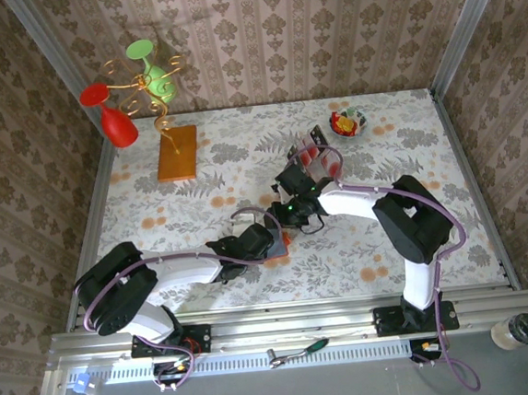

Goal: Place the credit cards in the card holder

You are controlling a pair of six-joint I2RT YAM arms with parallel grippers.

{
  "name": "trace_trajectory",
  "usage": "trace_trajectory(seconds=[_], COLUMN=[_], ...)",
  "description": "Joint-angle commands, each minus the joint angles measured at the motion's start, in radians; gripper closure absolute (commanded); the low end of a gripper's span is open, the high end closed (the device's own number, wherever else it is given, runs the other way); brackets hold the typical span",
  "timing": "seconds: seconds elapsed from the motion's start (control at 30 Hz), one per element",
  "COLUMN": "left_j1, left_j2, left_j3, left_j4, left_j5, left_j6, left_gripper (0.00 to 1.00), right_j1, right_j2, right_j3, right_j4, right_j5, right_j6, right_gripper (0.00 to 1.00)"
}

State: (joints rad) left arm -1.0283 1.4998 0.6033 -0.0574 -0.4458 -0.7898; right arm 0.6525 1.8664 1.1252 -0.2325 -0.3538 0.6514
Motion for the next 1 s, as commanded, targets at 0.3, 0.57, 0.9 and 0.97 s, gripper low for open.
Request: trace_trajectory(seconds=[0.3,0.57,0.9,0.97], left_j1=[-0.009,-0.009,-0.009,-0.010], left_j2=[0.017,0.017,0.016,0.014], left_j3=[-0.019,-0.020,-0.023,-0.023], left_j4=[-0.011,-0.007,-0.006,-0.007], left_j5=[0.004,0.004,0.003,0.004], left_j6=[0.003,0.004,0.002,0.004], left_gripper=[0.38,0.38,0.38,0.38], right_j1=[0.015,0.015,0.025,0.030], right_j2=[0.033,-0.024,-0.012,-0.010], right_j3=[0.003,0.001,0.005,0.005], right_j4=[0.003,-0.015,0.003,0.003], right_j5=[-0.026,0.015,0.004,0.015], right_j6=[0.012,0.007,0.028,0.030], right_gripper=[0.63,0.63,0.63,0.63])
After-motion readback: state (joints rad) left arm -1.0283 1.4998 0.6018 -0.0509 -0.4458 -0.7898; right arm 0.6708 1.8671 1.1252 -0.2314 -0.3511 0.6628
